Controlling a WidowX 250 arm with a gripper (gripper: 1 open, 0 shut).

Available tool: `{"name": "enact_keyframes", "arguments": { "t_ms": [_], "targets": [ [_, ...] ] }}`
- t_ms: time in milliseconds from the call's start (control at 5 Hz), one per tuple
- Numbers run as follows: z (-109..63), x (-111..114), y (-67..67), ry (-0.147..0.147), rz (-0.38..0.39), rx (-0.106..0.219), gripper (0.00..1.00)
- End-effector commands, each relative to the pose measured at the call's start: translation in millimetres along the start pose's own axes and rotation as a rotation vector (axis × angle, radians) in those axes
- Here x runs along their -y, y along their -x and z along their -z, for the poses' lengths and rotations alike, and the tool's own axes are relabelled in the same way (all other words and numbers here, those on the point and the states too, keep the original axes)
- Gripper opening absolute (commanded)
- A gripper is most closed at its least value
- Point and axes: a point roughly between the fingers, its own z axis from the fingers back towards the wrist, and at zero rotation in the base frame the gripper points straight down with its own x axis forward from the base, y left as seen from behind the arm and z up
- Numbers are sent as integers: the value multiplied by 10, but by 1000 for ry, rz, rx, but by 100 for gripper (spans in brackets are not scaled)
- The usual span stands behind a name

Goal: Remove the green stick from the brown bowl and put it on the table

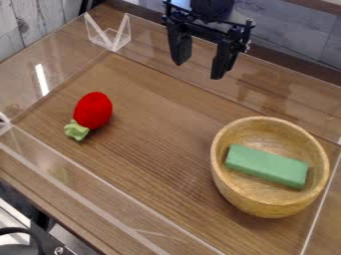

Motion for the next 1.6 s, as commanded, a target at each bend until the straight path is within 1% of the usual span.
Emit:
{"name": "enact_keyframes", "arguments": {
  "t_ms": [0, 200, 400, 600, 800, 1000, 1200, 1400],
  "targets": [
    [80, 45, -13, 11, 4, -29, 100],
    [199, 346, 99, 9, 254, -52, 100],
    [294, 698, 207, 4, 505, -42, 100],
    [338, 914, 408, -2, 675, -23, 100],
    [415, 999, 549, -18, 792, 22, 100],
    [334, 1041, 427, -33, 733, 62, 100],
    [268, 1067, 331, -34, 690, 88, 100],
    [284, 1054, 293, -29, 757, 91, 100]
  ]
}}
